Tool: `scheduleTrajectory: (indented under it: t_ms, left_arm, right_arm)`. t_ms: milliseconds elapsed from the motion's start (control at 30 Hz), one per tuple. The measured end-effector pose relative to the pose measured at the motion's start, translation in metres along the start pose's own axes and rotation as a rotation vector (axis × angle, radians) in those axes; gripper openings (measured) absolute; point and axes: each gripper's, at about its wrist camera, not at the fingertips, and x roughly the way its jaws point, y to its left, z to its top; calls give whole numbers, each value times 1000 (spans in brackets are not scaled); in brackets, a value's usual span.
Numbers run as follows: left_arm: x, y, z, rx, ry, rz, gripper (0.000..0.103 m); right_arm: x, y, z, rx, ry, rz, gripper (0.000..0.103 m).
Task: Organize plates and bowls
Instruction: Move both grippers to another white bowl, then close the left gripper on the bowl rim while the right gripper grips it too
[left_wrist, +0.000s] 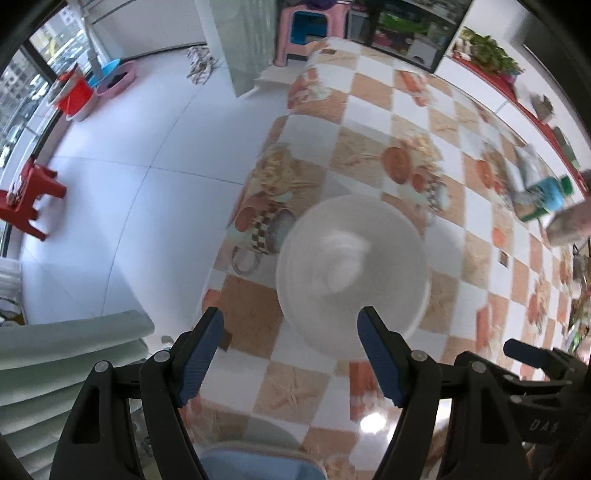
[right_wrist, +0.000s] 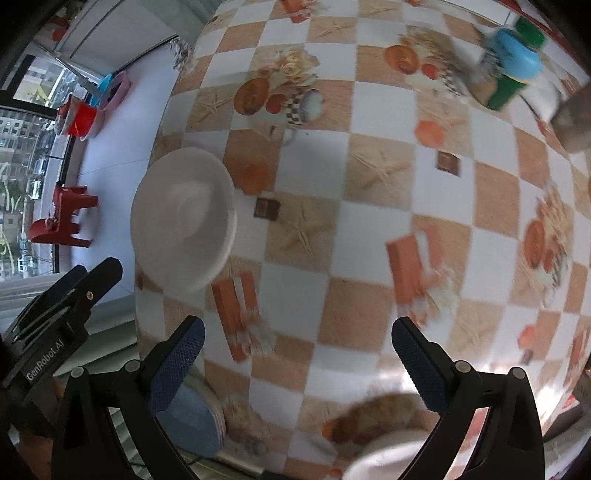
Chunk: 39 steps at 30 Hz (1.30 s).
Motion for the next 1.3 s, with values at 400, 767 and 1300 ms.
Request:
scheduleTrajectory:
  t_ms: [400,767,1300]
  left_arm:
    - [49,2,27,23,17,72,78]
    - [75,-11,33,81,58,66,57]
    - [73,-71,-26,202,151,-18,24]
  right_arm:
    - [55,23,36,-20,19,-27,102]
    - [73,39,44,-38,4,-6,71]
    - [77,26,17,-63,59,67,22]
